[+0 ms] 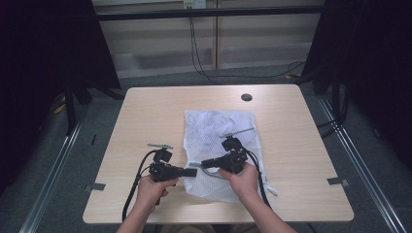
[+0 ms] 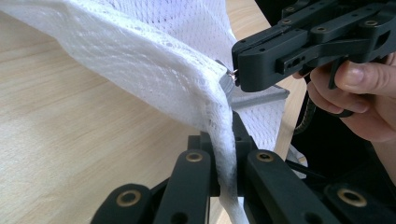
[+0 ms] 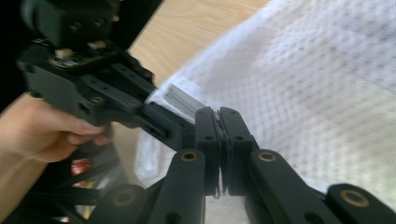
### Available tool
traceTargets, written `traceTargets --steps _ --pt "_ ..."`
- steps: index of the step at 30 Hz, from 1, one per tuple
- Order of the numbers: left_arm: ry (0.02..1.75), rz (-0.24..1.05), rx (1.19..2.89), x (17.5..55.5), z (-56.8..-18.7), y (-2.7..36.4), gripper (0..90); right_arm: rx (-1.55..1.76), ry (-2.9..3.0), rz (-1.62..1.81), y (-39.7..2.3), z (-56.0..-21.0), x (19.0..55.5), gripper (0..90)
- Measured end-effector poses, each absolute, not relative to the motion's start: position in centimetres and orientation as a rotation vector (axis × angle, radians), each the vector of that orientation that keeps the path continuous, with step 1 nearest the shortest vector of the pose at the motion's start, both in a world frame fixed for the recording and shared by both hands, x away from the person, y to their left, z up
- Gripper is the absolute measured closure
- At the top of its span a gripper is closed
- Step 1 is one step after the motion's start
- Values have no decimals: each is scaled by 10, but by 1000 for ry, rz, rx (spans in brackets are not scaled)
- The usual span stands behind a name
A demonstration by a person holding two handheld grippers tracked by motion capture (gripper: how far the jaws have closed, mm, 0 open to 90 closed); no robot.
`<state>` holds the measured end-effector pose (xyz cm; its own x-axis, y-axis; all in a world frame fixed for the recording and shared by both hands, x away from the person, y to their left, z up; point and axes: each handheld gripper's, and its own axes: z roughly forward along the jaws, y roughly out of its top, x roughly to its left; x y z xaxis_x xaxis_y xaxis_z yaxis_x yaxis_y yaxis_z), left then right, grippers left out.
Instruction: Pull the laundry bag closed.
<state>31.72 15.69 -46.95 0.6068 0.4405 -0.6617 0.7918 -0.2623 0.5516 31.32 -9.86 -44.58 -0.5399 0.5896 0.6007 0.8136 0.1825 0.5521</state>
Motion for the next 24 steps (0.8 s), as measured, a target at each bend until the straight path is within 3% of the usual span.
traceTargets --steps 24 --pt "1014 -461 1867 319 -468 168 898 -1403 -2202 -1284 -122 -451 313 870"
